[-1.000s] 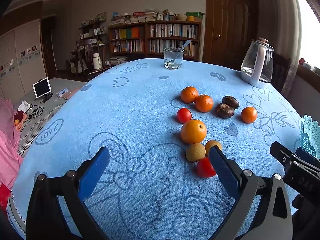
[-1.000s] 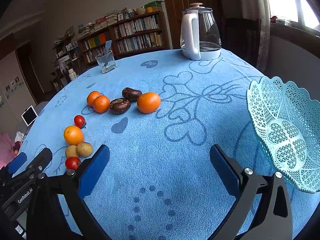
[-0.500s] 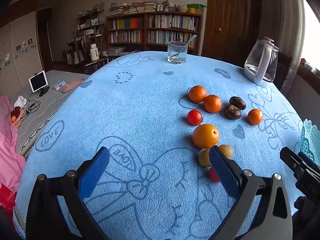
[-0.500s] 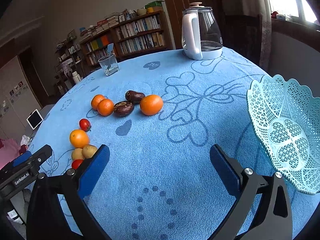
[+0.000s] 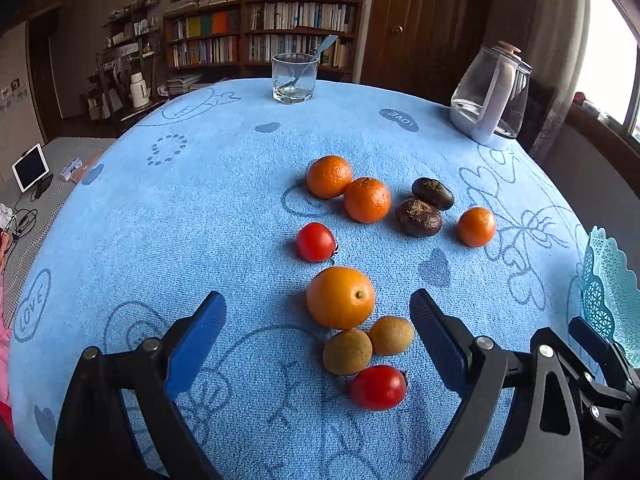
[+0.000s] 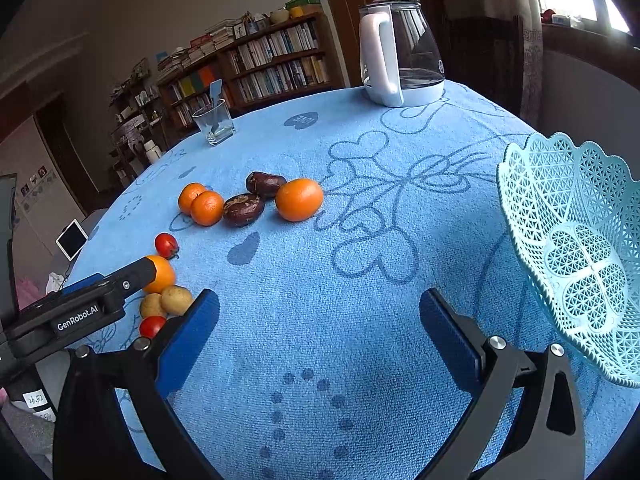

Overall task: Organize fruits
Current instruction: 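Grasp the large orange with the left tool while the right tool grasps a red tomato, then carry the red tomato into the blue basket and release it with the right tool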

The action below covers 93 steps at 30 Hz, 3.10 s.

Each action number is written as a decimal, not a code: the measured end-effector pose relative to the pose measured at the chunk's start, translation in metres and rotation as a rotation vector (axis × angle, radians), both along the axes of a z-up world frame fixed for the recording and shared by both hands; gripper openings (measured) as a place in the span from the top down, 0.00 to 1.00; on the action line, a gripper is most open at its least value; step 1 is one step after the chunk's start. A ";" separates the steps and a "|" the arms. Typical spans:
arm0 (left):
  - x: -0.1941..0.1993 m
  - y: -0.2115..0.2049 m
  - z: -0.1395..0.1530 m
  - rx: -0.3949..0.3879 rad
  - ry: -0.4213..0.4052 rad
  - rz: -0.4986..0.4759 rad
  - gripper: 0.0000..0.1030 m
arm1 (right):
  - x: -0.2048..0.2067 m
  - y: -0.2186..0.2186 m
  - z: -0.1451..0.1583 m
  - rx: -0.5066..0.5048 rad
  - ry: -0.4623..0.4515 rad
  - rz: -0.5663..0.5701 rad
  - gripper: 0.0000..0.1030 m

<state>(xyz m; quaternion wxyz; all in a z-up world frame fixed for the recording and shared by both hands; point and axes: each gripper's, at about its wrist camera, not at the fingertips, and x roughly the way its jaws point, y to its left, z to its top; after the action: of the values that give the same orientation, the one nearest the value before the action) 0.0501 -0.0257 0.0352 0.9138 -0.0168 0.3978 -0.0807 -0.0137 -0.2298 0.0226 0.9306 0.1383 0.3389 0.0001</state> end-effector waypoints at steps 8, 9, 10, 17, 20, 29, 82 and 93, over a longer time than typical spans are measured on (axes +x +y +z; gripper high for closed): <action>0.022 0.003 -0.017 -0.060 0.092 -0.010 0.37 | 0.001 0.003 -0.002 -0.009 0.005 0.004 0.02; 0.023 0.003 -0.017 -0.063 0.092 -0.009 0.38 | 0.002 0.003 -0.002 -0.012 0.005 0.006 0.02; 0.024 0.004 -0.018 -0.066 0.093 -0.010 0.41 | 0.002 0.004 -0.002 -0.016 0.004 0.007 0.02; 0.021 0.006 -0.017 -0.112 0.078 -0.044 0.58 | 0.002 0.005 -0.001 -0.021 0.005 0.010 0.02; 0.017 0.006 -0.016 -0.123 0.060 -0.058 0.62 | 0.002 0.005 -0.002 -0.022 0.006 0.010 0.02; 0.008 0.043 -0.001 -0.247 -0.006 -0.014 0.62 | 0.002 0.011 0.001 -0.037 0.004 0.035 0.02; -0.008 0.067 0.008 -0.175 -0.101 0.114 0.62 | -0.006 0.065 0.013 -0.045 0.051 0.231 0.68; -0.010 0.056 0.007 -0.106 -0.135 0.126 0.61 | -0.018 0.006 0.032 -0.015 -0.001 0.090 0.68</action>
<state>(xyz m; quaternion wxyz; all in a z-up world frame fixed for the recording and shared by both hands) 0.0397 0.0304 0.0423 0.9395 -0.0844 0.3289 -0.0449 -0.0313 -0.2239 0.0544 0.9308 0.1159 0.3444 0.0394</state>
